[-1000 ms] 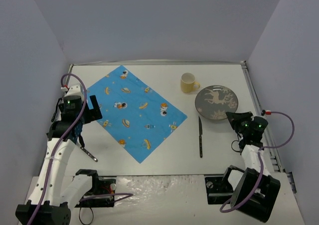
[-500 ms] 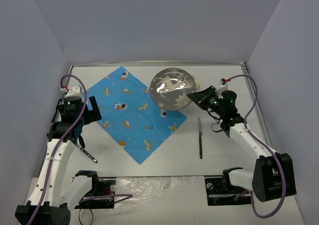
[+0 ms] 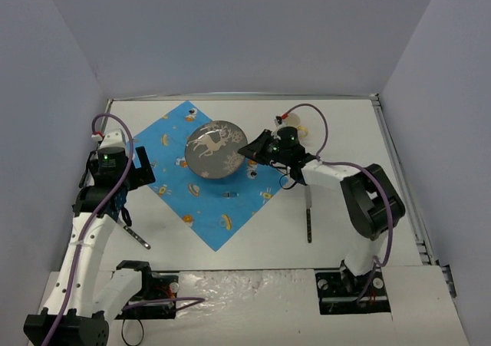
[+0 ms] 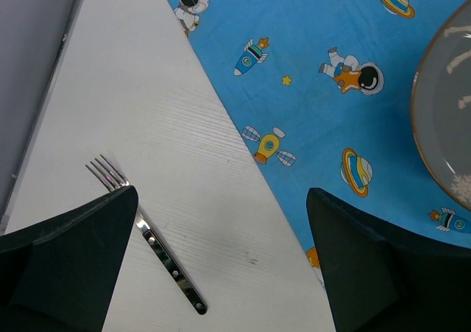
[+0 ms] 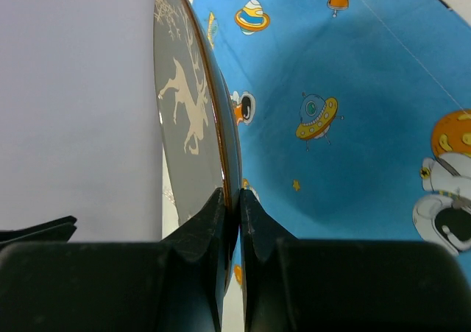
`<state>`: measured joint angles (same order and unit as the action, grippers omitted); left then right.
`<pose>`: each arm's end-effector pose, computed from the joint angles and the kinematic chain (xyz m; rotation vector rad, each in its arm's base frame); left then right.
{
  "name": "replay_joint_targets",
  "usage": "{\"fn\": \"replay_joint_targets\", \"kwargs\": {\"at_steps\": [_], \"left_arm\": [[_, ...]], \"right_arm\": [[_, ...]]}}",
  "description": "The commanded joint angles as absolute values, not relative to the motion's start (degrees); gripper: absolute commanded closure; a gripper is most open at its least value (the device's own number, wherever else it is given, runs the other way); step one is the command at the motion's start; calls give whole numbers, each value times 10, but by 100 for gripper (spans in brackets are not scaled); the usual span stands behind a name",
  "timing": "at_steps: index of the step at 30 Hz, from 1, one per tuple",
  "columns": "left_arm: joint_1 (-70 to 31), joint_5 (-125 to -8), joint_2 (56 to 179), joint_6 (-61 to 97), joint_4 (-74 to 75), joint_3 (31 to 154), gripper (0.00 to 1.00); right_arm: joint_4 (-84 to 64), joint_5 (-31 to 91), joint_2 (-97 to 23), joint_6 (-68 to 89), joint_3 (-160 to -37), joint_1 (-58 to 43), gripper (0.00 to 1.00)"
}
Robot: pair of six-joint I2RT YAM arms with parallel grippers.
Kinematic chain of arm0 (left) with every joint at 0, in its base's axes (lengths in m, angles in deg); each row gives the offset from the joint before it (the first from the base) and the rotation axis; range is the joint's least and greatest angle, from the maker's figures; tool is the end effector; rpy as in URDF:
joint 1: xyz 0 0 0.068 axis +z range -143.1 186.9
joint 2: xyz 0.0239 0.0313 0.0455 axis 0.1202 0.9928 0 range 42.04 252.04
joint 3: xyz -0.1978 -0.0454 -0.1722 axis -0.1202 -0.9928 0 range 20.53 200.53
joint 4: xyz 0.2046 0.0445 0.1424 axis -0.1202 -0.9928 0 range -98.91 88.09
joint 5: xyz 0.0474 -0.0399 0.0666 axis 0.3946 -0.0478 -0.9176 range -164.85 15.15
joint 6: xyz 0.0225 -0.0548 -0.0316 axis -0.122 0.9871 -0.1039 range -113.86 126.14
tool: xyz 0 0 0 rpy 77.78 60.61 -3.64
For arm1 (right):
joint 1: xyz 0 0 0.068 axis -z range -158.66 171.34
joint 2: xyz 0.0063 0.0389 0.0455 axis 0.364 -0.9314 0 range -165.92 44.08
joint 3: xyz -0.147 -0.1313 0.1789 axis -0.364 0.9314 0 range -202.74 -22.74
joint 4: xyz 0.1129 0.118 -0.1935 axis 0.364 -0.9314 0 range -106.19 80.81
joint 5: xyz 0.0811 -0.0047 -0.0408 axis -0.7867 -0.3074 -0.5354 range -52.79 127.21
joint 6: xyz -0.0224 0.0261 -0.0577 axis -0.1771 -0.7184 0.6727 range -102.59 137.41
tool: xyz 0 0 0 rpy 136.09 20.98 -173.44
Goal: Set the dinner table for one person
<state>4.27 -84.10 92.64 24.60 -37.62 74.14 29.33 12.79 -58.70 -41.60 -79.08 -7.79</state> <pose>0.1965 -0.0005 0.3159 -0.3867 2.0982 -0.0437 0.3427 0.2165 0.2176 0.1446 1.9376 1.4531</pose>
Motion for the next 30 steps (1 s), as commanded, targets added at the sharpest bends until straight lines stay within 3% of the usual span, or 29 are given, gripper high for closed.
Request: {"fn": "replay_joint_targets", "kwargs": {"at_steps": [1, 10, 30], "left_arm": [[40, -853, 919, 240, -353, 748, 3], [40, -854, 919, 240, -354, 749, 3], [39, -852, 916, 240, -354, 749, 3]], "right_arm": [[454, 116, -625, -457, -876, -100, 100], [504, 102, -712, -489, -904, -124, 100], [580, 96, -778, -518, -870, -139, 100]]}}
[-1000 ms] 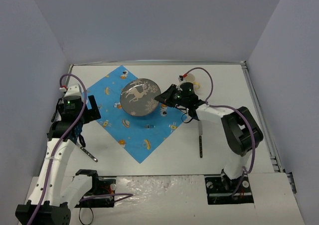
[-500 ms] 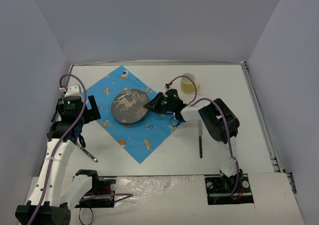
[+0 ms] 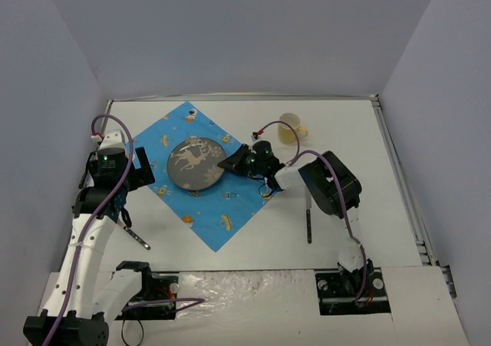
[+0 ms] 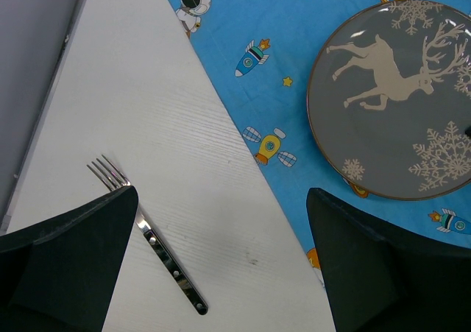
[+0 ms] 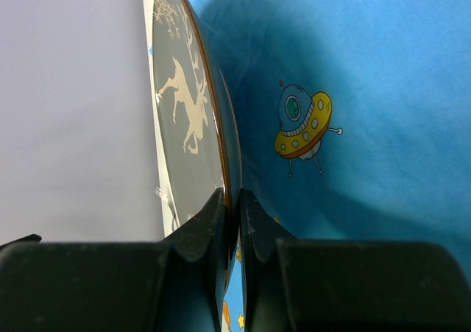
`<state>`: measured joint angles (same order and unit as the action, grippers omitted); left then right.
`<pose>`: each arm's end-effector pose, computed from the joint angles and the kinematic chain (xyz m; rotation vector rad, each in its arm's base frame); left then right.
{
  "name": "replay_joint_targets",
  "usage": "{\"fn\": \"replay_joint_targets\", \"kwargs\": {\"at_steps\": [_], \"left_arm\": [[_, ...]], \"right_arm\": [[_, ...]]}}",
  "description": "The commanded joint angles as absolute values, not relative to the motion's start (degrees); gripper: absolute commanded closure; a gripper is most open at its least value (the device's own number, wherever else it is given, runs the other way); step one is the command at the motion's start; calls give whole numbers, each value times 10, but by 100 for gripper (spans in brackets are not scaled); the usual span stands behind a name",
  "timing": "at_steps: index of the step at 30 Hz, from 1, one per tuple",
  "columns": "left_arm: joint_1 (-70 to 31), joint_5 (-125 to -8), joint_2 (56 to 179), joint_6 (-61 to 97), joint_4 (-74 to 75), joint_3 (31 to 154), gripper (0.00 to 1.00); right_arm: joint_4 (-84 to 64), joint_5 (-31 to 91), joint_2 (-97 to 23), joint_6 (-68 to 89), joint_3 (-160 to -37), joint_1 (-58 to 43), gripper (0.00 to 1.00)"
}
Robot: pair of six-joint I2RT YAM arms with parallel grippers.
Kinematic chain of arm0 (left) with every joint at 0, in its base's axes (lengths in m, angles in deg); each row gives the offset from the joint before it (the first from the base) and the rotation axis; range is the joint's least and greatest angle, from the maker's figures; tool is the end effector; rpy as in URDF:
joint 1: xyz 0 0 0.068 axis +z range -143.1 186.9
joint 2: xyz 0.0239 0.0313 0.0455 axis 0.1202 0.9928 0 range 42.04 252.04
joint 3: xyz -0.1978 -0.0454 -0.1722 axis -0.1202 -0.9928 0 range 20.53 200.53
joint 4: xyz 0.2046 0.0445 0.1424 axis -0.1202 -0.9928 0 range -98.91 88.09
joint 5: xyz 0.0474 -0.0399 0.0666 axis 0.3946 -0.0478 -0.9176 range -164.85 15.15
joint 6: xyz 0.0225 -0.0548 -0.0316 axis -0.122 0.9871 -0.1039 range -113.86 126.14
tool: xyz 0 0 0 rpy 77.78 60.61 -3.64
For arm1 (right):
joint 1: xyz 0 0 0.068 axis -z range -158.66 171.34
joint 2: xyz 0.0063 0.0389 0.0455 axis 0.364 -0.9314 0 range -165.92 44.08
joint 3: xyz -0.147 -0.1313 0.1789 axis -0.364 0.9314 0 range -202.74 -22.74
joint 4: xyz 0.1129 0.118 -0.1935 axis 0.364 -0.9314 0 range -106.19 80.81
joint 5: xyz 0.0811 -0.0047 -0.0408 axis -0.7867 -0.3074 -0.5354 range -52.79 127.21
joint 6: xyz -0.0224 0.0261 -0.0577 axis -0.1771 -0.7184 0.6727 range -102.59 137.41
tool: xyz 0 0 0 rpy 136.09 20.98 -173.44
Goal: Set the dinner table for one person
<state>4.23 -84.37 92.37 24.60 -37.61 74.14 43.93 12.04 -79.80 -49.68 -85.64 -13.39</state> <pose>0.1955 -0.0003 0.3167 -0.3883 2.0924 -0.0403 0.3582 0.2762 0.1328 0.1813 2.0049 1.6148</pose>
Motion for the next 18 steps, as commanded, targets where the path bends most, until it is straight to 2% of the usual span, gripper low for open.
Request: {"fn": "replay_joint_targets", "kwargs": {"at_steps": [1, 13, 17, 18], "left_arm": [[40, -852, 917, 240, -354, 750, 3], [40, -851, 917, 240, -353, 750, 3], [40, -851, 917, 240, -354, 750, 3], [40, -851, 917, 240, -354, 750, 3]], "right_arm": [[581, 95, -782, -518, -867, -139, 100], [557, 87, -803, -506, -845, -138, 98], [525, 97, -797, -482, -841, -138, 69], [519, 99, -795, -475, -841, -138, 64]]}}
